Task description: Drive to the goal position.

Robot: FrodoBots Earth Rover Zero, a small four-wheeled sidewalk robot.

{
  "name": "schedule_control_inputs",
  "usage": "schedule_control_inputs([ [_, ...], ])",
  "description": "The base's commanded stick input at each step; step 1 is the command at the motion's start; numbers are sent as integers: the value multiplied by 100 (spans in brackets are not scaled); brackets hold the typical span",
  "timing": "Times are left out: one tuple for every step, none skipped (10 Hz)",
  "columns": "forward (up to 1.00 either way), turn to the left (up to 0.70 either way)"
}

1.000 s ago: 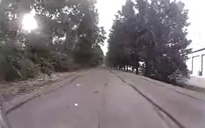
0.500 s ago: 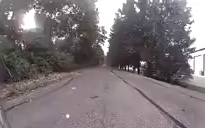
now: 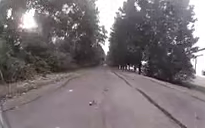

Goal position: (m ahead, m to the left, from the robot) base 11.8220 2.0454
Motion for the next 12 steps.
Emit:
schedule_control_inputs([
  [70,0],
  [70,0],
  [70,0],
  [70,0],
  [70,0],
  [70,0],
  [70,0],
  [70,0],
  [70,0],
  [70,0],
  [70,0],
  [70,0],
])
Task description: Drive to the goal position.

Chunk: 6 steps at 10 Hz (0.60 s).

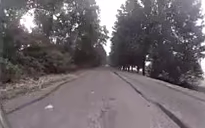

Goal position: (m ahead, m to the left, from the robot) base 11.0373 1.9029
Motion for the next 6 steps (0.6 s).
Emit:
schedule_control_inputs([
  [70,0],
  [70,0],
  [70,0],
  [70,0],
  [70,0],
  [70,0],
])
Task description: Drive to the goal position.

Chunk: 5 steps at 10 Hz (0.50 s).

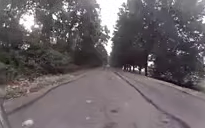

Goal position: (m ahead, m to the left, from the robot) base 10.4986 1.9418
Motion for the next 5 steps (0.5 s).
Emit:
schedule_control_inputs([
  [70,0],
  [70,0],
  [70,0],
  [70,0],
  [70,0],
])
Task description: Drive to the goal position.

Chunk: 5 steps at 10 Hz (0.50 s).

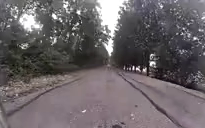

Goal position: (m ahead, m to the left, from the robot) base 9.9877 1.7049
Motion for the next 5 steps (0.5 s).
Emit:
schedule_control_inputs([
  [70,0],
  [70,0],
  [70,0],
  [70,0],
  [70,0],
])
